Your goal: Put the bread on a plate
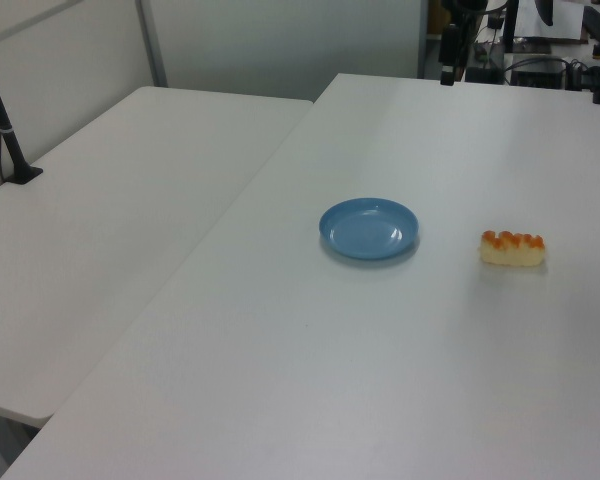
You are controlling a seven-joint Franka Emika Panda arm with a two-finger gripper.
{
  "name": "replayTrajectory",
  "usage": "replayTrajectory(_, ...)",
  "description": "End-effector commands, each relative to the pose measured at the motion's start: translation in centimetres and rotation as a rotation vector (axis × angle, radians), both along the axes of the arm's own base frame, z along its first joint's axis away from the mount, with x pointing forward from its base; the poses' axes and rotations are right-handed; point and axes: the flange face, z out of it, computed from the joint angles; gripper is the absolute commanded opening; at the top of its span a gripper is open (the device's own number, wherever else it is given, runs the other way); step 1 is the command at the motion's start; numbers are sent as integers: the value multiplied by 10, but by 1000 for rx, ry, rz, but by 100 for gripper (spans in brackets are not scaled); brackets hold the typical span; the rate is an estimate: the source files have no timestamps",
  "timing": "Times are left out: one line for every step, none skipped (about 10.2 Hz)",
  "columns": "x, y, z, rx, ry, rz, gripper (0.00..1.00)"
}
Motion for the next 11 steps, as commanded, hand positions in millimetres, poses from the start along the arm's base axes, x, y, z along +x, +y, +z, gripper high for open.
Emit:
replayTrajectory(-1, 3, 4, 22, 10, 21, 100)
replayTrajectory(-1, 3, 4, 20, 10, 21, 100)
replayTrajectory(-1, 3, 5, 20, 9, 21, 100)
replayTrajectory(-1, 3, 5, 20, 9, 21, 100)
replayTrajectory(-1, 3, 6, 20, 7, 21, 100)
replayTrajectory(-1, 3, 5, 20, 9, 21, 100)
replayTrajectory(-1, 6, 6, 20, 6, 27, 100)
replayTrajectory(-1, 12, 4, 22, 12, 37, 100)
replayTrajectory(-2, 13, 1, 22, 29, 39, 100)
replayTrajectory(-5, 13, -4, 20, 62, 39, 100)
replayTrajectory(-5, 10, -17, 18, 87, 34, 100)
